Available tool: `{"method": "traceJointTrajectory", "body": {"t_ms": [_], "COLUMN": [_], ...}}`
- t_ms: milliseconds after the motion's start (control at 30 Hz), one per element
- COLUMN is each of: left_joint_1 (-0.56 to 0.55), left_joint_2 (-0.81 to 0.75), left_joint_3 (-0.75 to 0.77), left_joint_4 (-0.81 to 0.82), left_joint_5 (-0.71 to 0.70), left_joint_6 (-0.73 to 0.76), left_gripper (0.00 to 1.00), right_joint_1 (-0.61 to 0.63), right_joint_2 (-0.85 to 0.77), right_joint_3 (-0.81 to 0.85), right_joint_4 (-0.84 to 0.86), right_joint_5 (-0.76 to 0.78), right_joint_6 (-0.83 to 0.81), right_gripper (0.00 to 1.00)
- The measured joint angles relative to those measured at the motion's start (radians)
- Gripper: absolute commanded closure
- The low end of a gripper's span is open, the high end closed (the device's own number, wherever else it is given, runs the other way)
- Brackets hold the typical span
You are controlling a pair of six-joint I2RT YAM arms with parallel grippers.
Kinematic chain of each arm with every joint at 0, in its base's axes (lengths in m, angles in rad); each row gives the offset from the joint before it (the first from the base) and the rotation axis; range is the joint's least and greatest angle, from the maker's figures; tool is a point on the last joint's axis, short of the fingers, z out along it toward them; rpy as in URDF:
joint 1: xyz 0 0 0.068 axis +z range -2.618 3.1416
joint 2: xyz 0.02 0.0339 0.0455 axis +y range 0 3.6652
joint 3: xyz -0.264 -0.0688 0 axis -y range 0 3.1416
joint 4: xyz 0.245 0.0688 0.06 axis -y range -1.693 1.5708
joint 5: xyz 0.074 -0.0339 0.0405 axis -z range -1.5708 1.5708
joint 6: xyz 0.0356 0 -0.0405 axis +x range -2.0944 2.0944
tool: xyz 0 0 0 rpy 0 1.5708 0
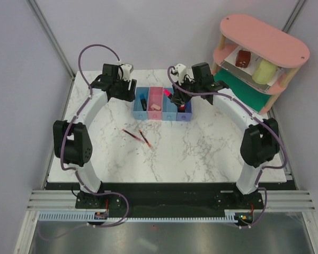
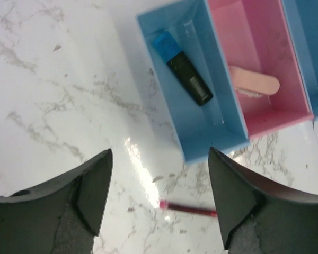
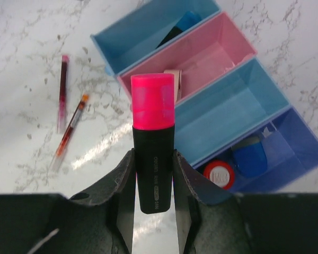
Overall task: Sort the stationery into containers
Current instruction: Place the pen in the storage box.
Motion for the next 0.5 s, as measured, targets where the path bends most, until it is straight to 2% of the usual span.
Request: {"method": "traceJointTrajectory", "body": {"t_ms": [233, 367, 500], "left_joint_1": [0.024, 0.020, 0.019], "left_joint_2": [-0.330, -0.509, -0.607], "left_joint_3": [-0.256, -0.380, -0.431], "left_joint_4": [-0.042, -0.101, -0.176], "left_joint_5": [-0.030, -0.029, -0.028], "left_joint_6": [0.072, 0.124, 0.165], "left_gripper": [0.04, 0.04, 0.04], "right_joint_1": [0.001, 0.011, 0.039], "right_joint_2": [0.288, 0.430, 0.555], "right_joint_3": [0.210, 0.312, 0.441], "right_joint_4": [0.166, 0.263, 0.327], "right_joint_5": [-0.033, -0.066, -0.099], "right_joint_6": [0.192, 0.294, 0.373], "right_gripper": [1.00, 1.00, 1.00]}}
